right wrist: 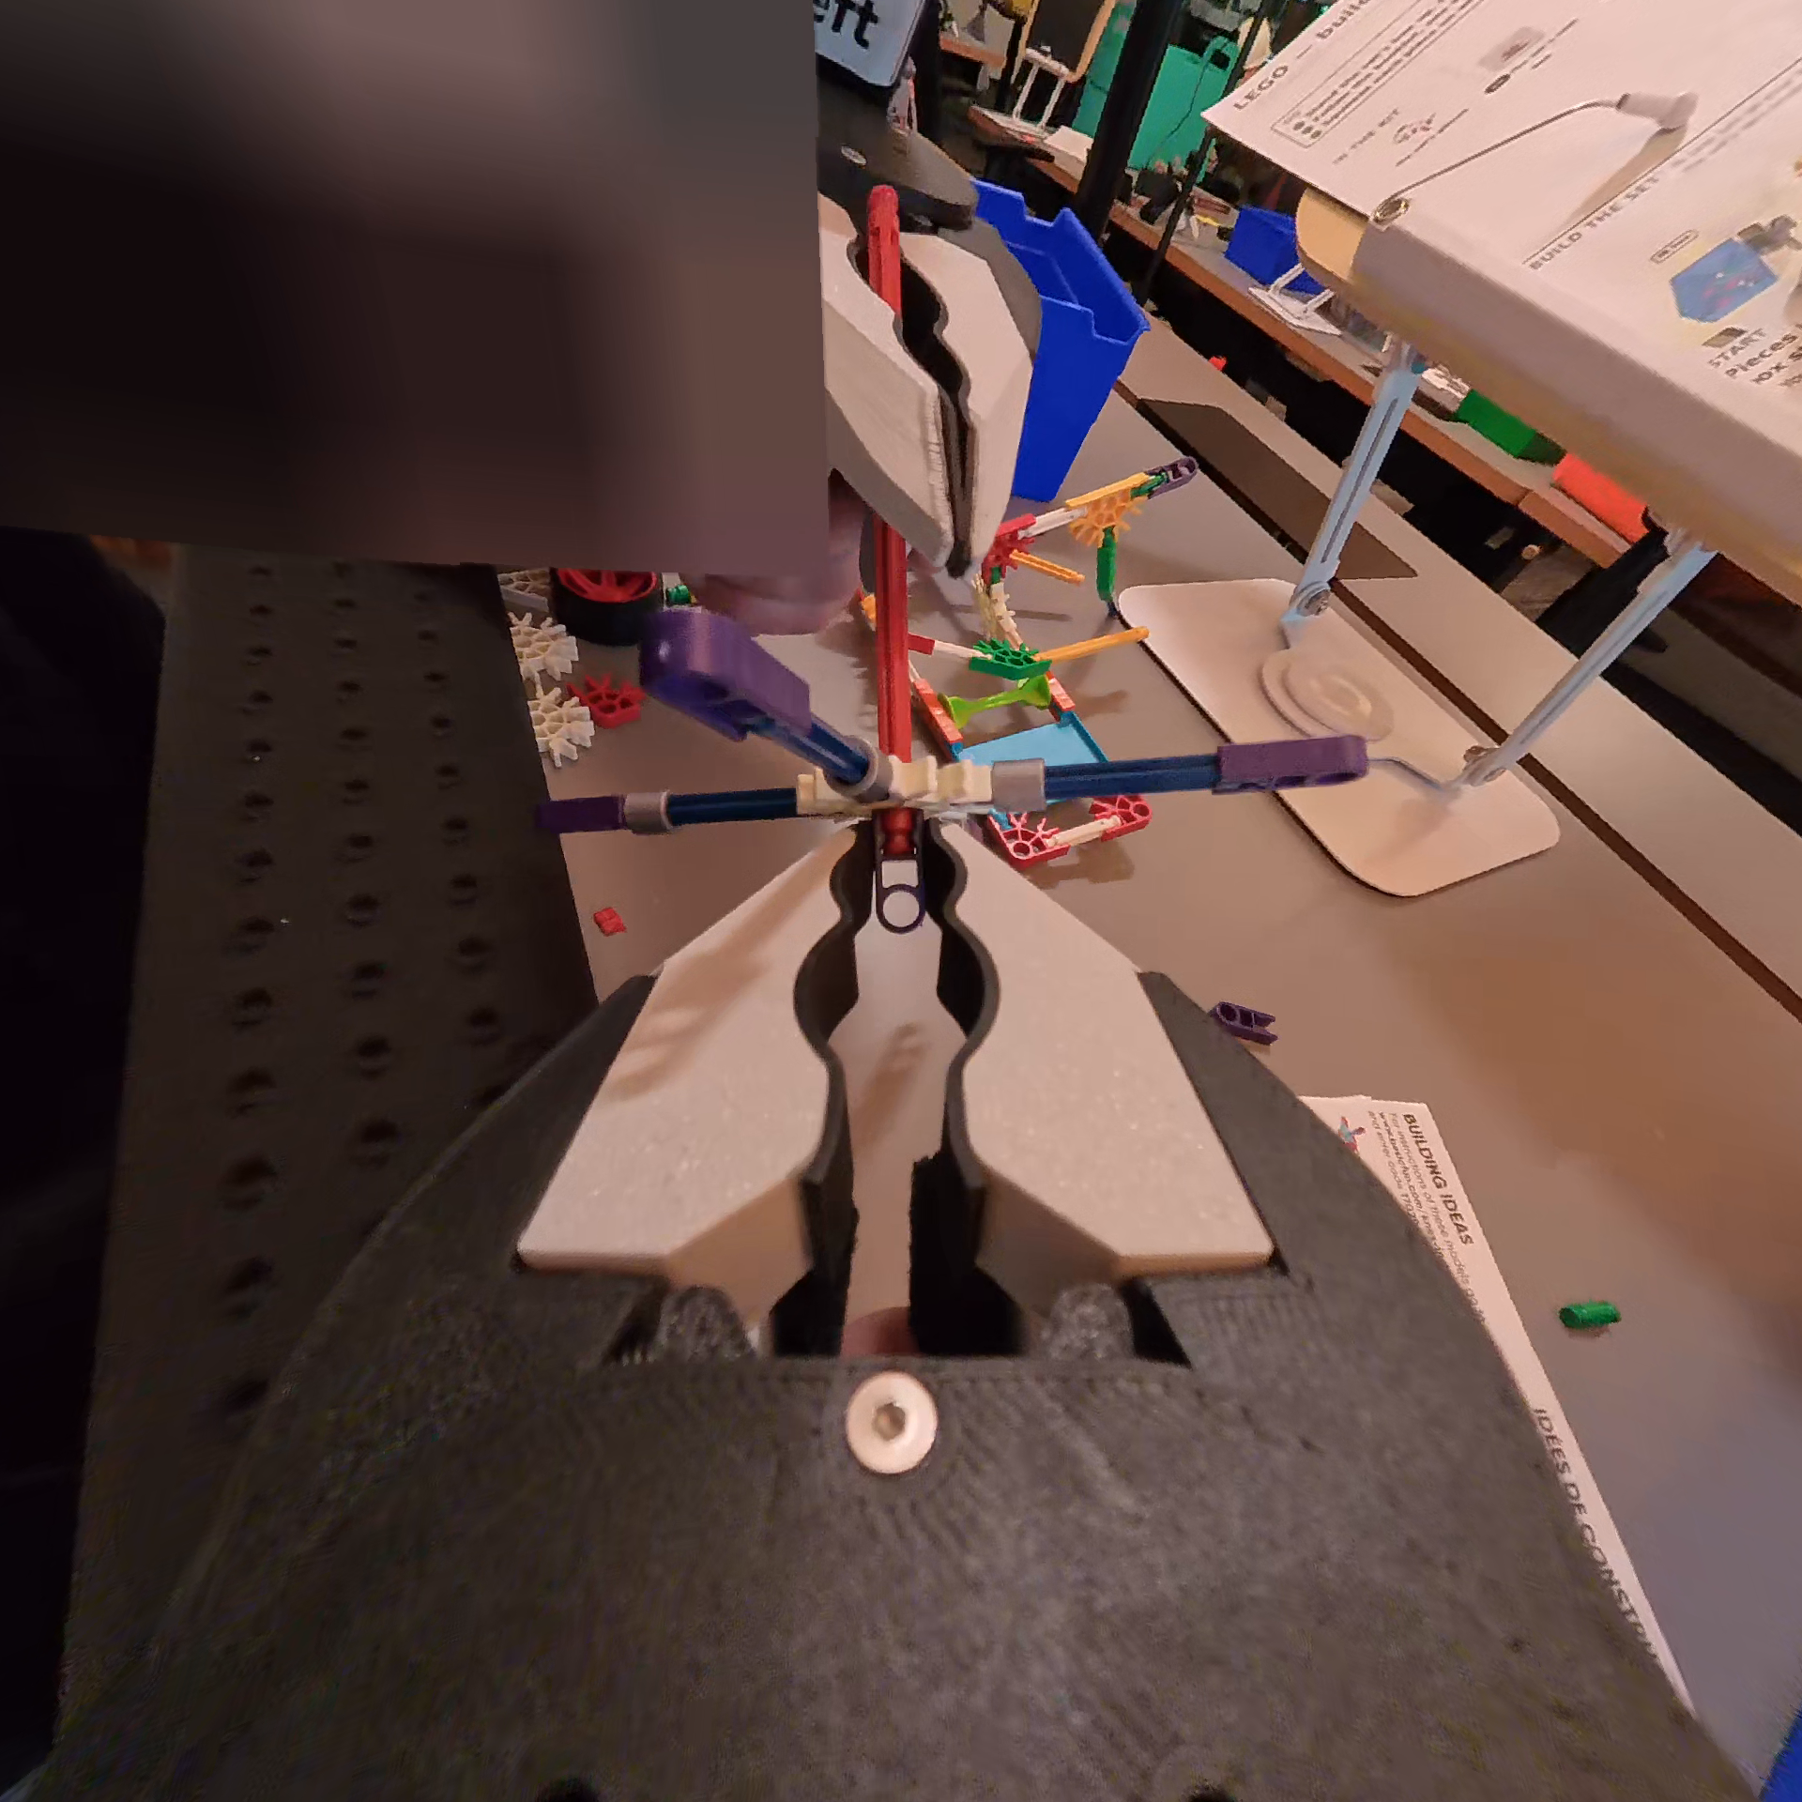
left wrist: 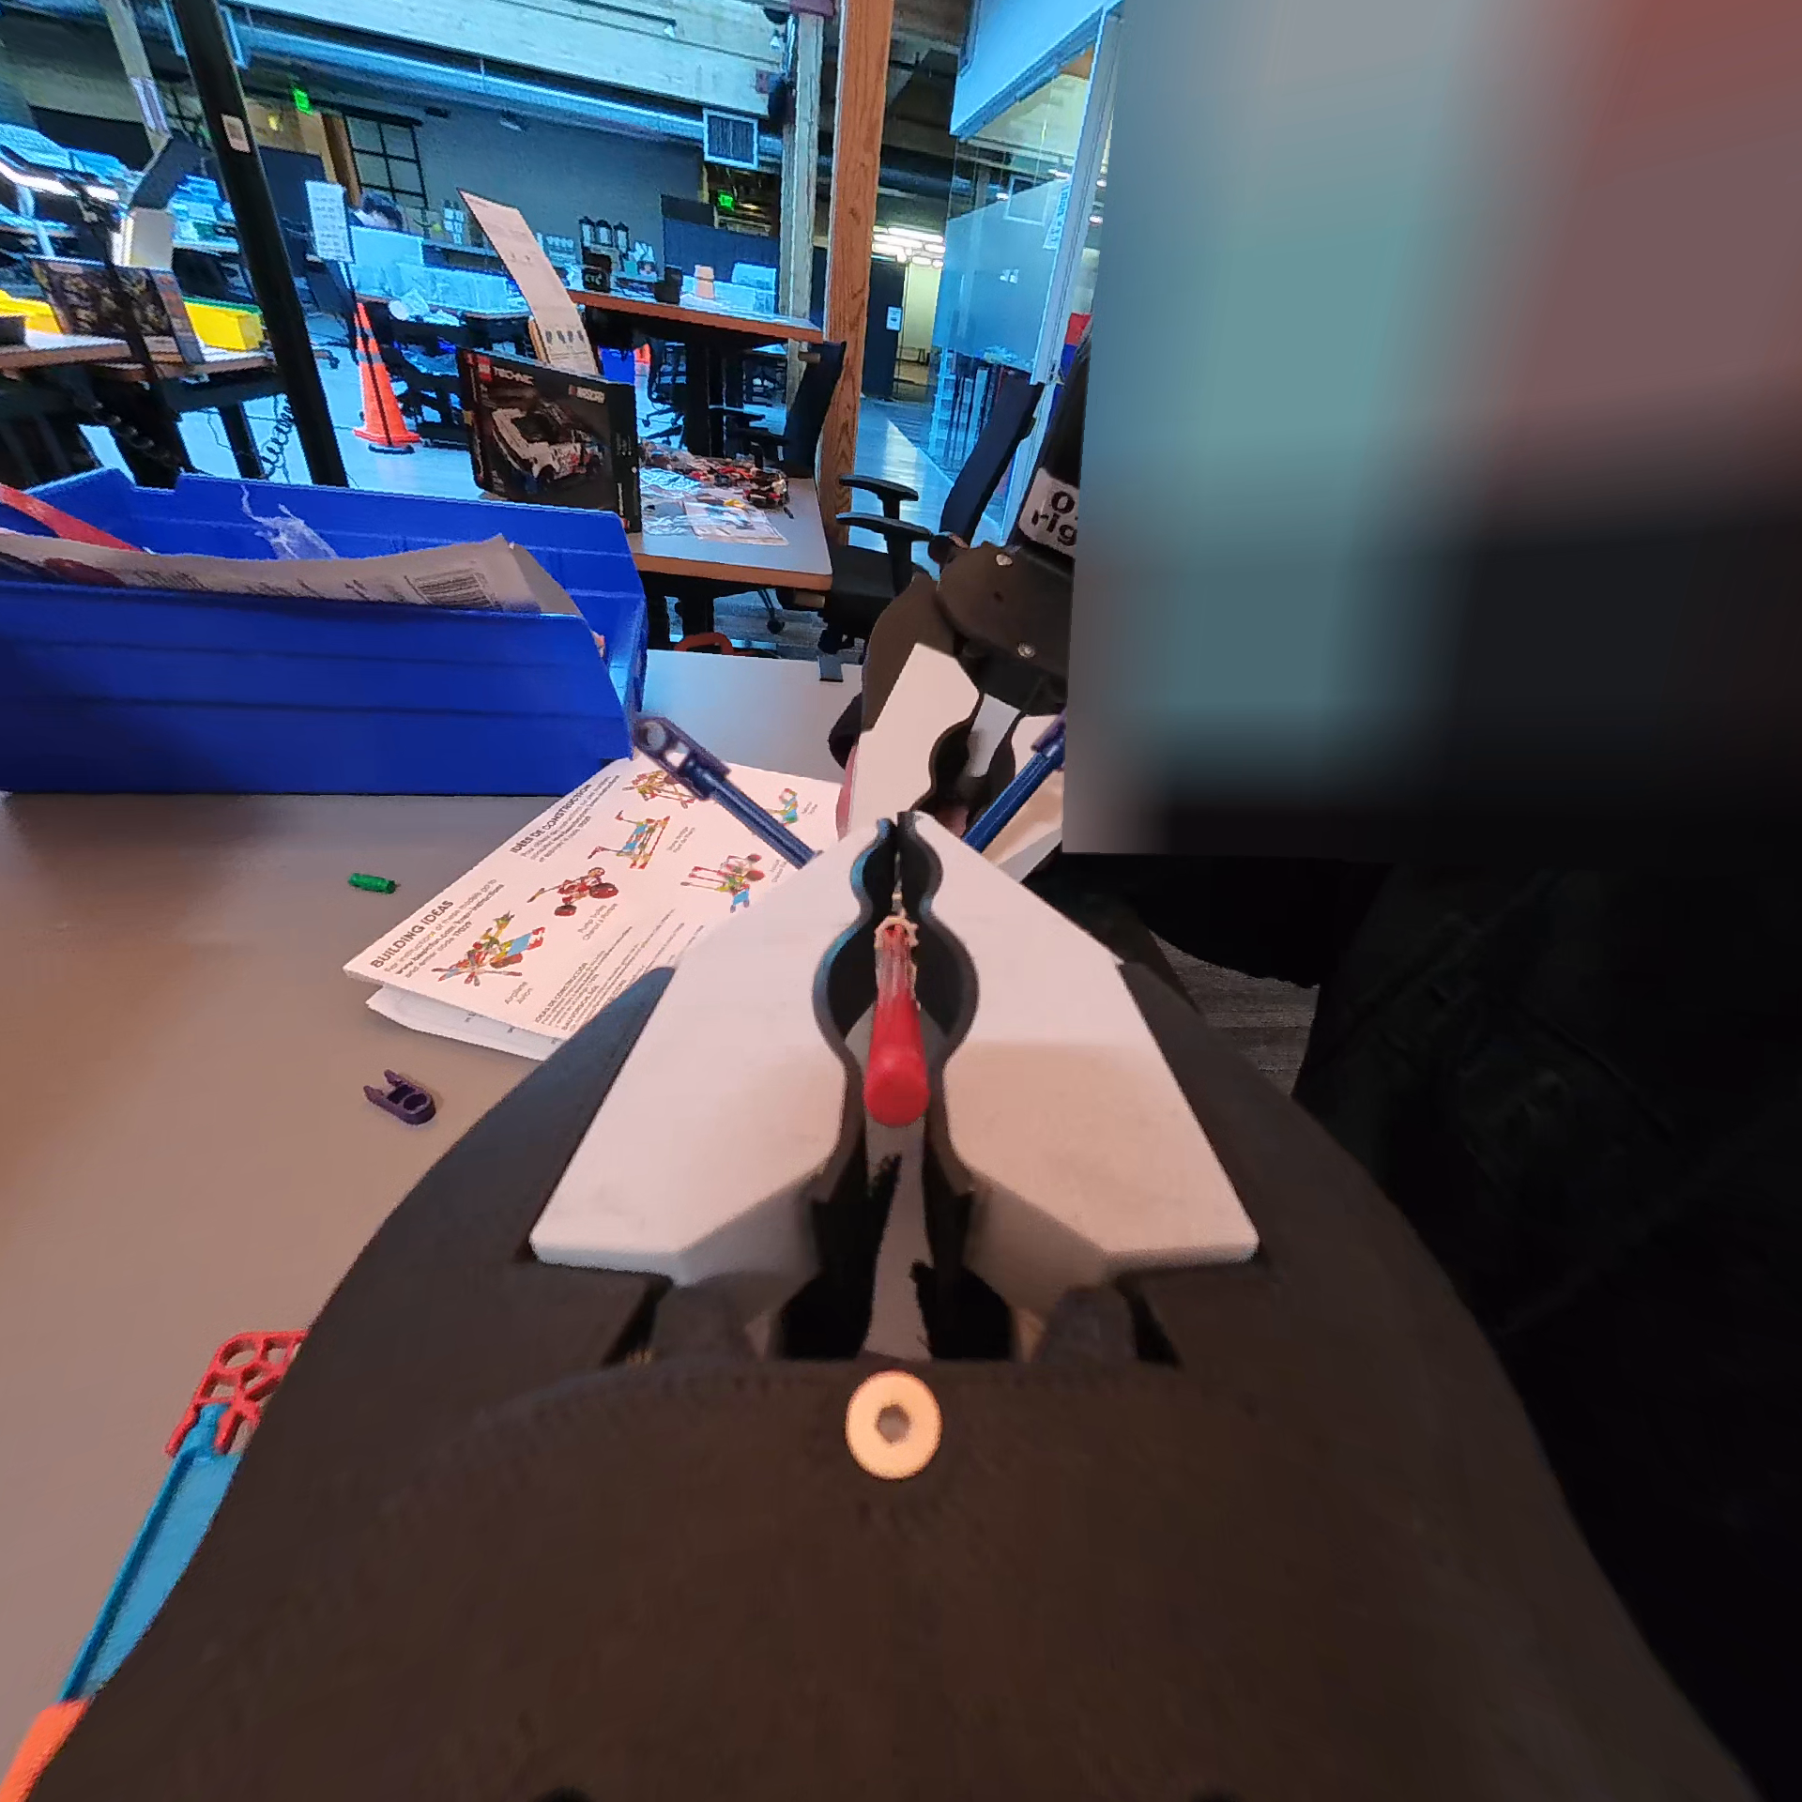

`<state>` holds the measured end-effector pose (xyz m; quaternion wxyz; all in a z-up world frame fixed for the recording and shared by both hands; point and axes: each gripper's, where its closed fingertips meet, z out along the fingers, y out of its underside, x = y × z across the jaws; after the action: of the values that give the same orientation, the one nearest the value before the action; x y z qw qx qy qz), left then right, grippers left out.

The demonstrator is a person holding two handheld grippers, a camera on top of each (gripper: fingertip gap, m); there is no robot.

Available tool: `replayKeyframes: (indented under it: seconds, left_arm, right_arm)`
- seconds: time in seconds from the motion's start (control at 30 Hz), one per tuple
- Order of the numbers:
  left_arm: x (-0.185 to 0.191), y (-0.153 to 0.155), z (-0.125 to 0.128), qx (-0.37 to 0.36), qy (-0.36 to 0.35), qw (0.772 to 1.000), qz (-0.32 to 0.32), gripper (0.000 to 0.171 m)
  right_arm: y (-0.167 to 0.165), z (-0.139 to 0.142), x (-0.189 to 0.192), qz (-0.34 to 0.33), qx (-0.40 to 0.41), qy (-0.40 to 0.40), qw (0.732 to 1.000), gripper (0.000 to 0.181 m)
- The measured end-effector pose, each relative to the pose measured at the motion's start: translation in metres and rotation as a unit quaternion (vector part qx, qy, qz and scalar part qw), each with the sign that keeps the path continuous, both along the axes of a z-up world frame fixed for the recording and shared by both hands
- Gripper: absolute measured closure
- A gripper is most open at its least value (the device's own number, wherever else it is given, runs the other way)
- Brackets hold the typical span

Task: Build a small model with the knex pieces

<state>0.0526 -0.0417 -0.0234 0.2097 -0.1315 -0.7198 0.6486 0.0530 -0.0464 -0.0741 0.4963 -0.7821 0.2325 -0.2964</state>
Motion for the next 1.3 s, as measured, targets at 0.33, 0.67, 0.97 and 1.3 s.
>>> replayKeyframes:
  seconds: [0.33,0.67,0.97,1.3]
  left_arm:
    - [0.013,0.015,0.005,0.026,-0.1,0.994,0.02,0.13]
    - [0.138,0.108,-0.03,0.262,-0.355,0.869,0.223,0.114]
    - [0.171,0.176,-0.115,0.45,-0.345,0.793,0.221,0.103]
    - [0.158,0.15,-0.135,0.436,-0.422,0.773,0.185,0.115]
  right_arm:
    - [-0.007,-0.006,0.006,-0.01,0.005,0.003,1.0,0.174]
    - [-0.013,-0.022,0.013,-0.031,-0.021,0.027,0.999,0.175]
    - [-0.013,-0.042,0.016,-0.041,-0.06,0.052,0.996,0.175]
    - [-0.013,-0.051,0.018,-0.044,-0.081,0.058,0.994,0.175]
